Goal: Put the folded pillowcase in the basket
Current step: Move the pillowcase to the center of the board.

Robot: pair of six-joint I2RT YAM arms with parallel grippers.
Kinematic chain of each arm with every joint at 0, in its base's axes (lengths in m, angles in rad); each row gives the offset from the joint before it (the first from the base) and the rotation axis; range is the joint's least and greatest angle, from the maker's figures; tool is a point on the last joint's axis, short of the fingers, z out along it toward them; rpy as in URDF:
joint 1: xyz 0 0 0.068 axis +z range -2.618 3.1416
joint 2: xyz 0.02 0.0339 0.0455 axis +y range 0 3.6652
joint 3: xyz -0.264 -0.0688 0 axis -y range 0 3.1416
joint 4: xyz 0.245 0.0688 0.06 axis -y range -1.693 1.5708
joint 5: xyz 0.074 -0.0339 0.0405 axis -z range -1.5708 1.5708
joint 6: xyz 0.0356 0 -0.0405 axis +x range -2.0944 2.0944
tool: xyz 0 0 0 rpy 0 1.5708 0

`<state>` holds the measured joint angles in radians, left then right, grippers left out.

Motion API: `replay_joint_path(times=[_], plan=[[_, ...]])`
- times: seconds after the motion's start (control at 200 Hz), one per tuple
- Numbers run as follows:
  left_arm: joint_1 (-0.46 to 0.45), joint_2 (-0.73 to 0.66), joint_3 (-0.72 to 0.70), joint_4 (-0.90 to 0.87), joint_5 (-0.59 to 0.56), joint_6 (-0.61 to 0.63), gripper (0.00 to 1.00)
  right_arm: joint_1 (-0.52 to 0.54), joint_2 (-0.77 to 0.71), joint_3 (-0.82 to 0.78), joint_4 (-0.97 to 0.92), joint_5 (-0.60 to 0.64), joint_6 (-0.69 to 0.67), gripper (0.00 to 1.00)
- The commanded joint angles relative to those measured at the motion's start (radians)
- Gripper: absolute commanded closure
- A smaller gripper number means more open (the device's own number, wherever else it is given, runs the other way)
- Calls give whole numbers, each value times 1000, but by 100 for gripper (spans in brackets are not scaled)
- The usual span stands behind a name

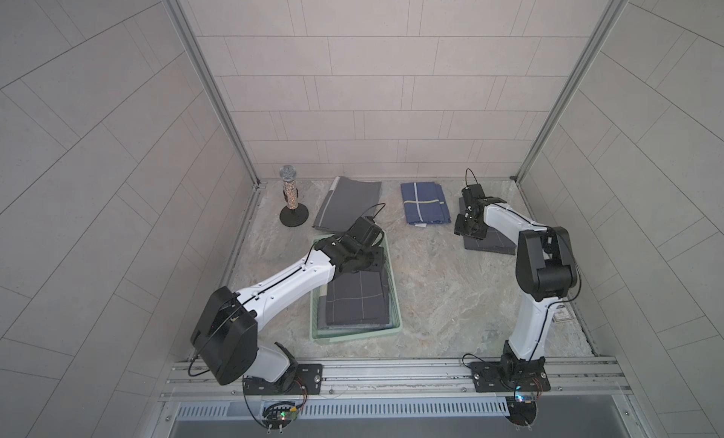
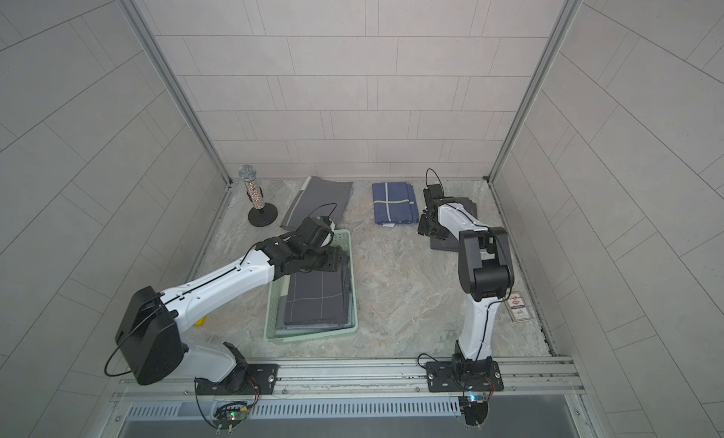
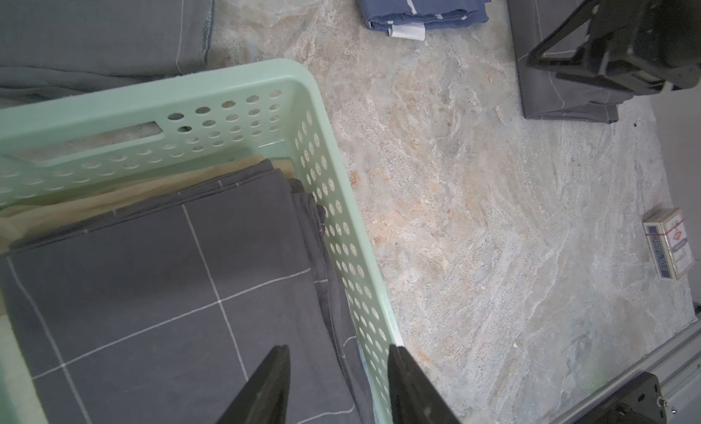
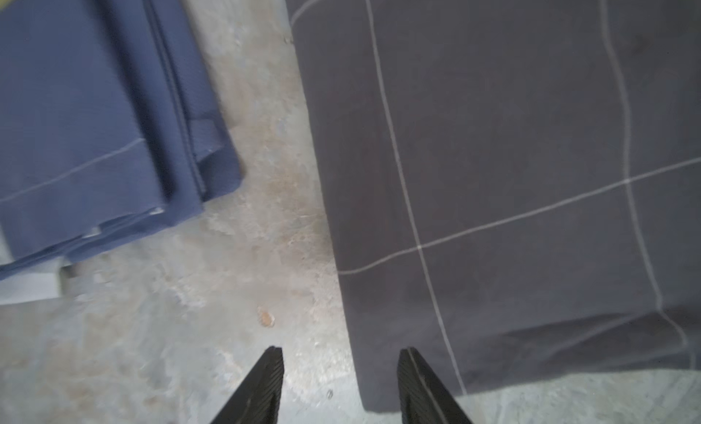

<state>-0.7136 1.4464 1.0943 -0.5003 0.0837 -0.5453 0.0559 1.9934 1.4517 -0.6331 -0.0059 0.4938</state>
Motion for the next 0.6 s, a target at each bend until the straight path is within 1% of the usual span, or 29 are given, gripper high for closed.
replay_joint_path(times=[0.0, 0.035, 0.075, 0.195, 0.265, 0.35, 0.44, 0.595], plan=[[3, -29, -20, 16, 6, -1, 51, -22, 31, 16, -71, 53, -14, 50], [2, -40, -33, 24, 8, -7, 50, -25, 41, 16, -75, 58, -15, 53], [2, -51, -43, 33, 10, -11, 50, -26, 48, 12, -75, 57, -16, 59], [2, -63, -51, 42, 10, -21, 50, -28, 36, -19, -69, 33, -14, 88], [2, -65, -47, 41, 14, -24, 50, -22, 12, -55, -63, 27, -9, 100], [2, -67, -42, 42, 20, -33, 50, -14, -37, -127, -42, 6, 5, 100], [2, -69, -35, 41, 28, -41, 50, 9, -120, -240, -11, -38, 37, 100], [-6, -63, -3, 22, 36, -48, 51, 102, -322, -488, 67, -145, 144, 100]])
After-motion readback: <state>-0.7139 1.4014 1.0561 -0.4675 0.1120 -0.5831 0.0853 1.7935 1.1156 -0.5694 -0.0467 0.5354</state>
